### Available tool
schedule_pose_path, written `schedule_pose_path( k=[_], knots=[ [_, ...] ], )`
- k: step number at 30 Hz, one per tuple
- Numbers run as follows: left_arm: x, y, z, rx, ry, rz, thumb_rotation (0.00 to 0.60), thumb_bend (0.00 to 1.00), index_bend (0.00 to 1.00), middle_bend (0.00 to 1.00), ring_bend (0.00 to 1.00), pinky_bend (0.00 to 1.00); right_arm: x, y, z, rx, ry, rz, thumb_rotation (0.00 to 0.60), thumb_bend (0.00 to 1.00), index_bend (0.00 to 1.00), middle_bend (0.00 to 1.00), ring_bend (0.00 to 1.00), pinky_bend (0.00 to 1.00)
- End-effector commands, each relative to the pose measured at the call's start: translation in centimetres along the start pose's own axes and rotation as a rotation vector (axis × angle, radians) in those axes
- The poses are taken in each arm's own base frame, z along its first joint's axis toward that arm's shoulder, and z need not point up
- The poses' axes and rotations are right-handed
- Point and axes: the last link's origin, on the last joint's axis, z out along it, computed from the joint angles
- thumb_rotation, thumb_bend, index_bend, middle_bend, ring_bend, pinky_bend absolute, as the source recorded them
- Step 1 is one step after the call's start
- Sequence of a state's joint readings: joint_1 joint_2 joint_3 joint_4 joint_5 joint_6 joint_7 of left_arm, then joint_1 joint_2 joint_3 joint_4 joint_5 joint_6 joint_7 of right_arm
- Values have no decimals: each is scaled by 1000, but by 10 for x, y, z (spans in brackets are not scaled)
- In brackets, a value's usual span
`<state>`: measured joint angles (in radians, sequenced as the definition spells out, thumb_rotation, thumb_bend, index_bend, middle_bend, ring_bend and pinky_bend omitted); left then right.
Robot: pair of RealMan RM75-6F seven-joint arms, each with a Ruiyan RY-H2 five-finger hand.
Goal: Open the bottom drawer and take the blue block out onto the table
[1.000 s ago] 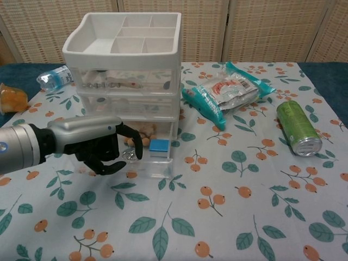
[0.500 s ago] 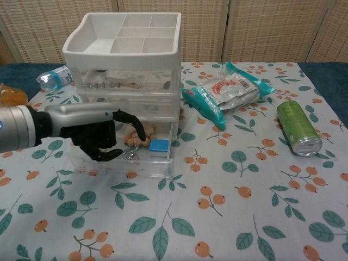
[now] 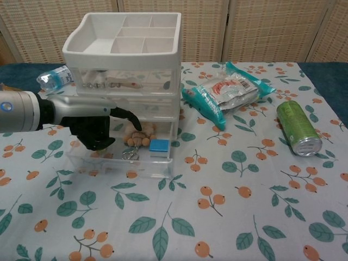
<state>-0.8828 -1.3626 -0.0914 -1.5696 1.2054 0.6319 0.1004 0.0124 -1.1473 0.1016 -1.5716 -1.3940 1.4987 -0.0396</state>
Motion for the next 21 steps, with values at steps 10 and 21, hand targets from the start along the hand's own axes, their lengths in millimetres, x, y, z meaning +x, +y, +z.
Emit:
schedule_pose_path(
  k=[10,21],
  knots=[
    [-4,6,14,-5,-14,72,600,585,147,965,1000,1000,-2,1,1,-2,-7,2,600,267,188,153,210,215],
    [3,15,31,-31,-65,71,600,584,147,964,1000,1000,-4,2,1,-7,-14,4,600,268,188,153,214,215]
  ],
)
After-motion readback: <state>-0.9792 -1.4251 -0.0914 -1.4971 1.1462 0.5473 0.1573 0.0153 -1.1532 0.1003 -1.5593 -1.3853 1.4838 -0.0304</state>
